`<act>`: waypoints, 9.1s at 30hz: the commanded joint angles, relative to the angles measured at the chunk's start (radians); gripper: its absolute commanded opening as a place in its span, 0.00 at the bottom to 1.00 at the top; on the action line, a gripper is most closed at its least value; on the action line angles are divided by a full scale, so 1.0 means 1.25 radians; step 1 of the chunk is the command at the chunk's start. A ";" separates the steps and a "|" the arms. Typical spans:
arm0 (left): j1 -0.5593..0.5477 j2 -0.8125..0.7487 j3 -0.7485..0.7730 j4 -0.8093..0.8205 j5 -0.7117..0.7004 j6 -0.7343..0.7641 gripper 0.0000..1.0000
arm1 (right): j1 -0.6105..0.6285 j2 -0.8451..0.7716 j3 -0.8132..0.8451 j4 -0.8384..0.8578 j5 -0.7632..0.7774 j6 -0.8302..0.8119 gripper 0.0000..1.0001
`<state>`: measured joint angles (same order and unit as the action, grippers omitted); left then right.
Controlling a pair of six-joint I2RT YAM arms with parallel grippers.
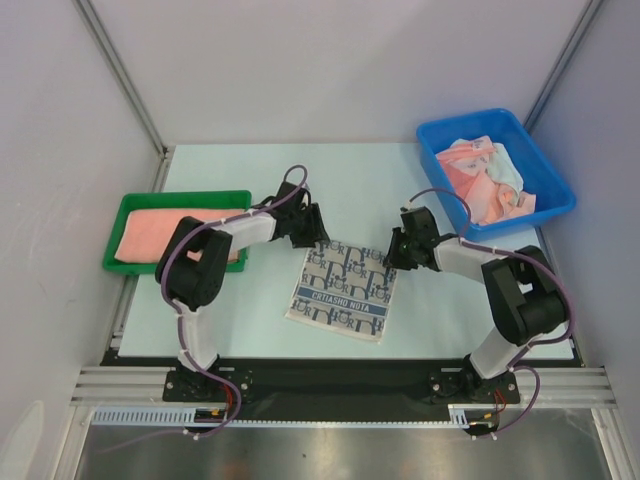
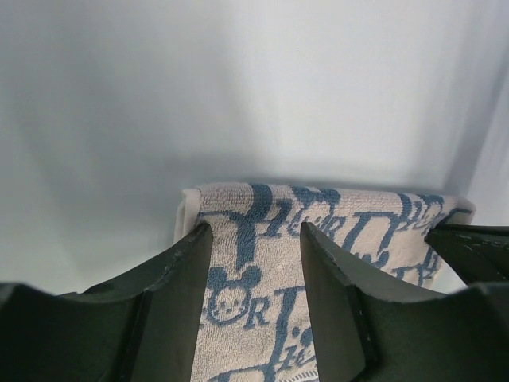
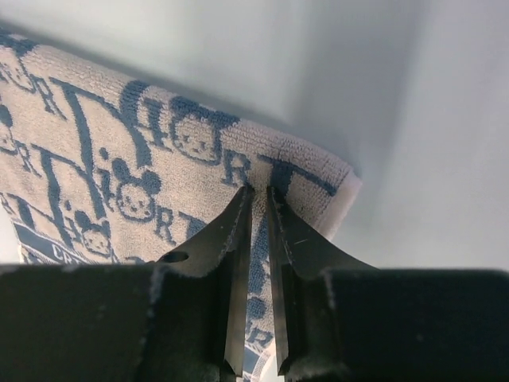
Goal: Fold and stack the towels
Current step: Fold the towel
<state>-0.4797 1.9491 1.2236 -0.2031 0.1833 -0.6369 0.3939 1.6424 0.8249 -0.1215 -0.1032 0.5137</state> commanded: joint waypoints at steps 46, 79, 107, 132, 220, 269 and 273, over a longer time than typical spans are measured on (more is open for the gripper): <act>0.108 0.277 0.506 -0.474 0.245 0.781 0.55 | -0.217 0.413 0.631 -0.610 -0.470 -0.707 0.48; 0.171 0.265 0.538 -0.409 0.101 0.656 0.00 | -0.180 0.459 0.784 -0.442 -0.336 -0.736 0.00; 0.105 -0.240 0.028 -0.261 0.035 0.237 0.40 | -0.082 0.100 0.452 -0.411 -0.035 -0.146 0.39; -0.029 -0.084 -0.088 -0.198 -0.062 0.147 0.06 | 0.017 0.034 0.219 -0.311 -0.030 -0.152 0.33; 0.060 0.199 0.518 -0.429 0.040 0.652 0.55 | -0.117 0.379 0.727 -0.530 -0.266 -0.725 0.53; 0.104 0.302 0.722 -0.557 0.126 0.757 0.00 | -0.173 0.485 0.880 -0.569 -0.360 -0.881 0.00; 0.103 0.269 0.717 -0.554 0.105 0.756 0.00 | -0.173 0.425 0.823 -0.507 -0.349 -0.861 0.00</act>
<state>-0.3443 2.4016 2.0838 -0.9115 0.3393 0.3145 0.1852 2.3005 1.8874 -0.8482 -0.5423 -0.5610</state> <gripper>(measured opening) 0.011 0.025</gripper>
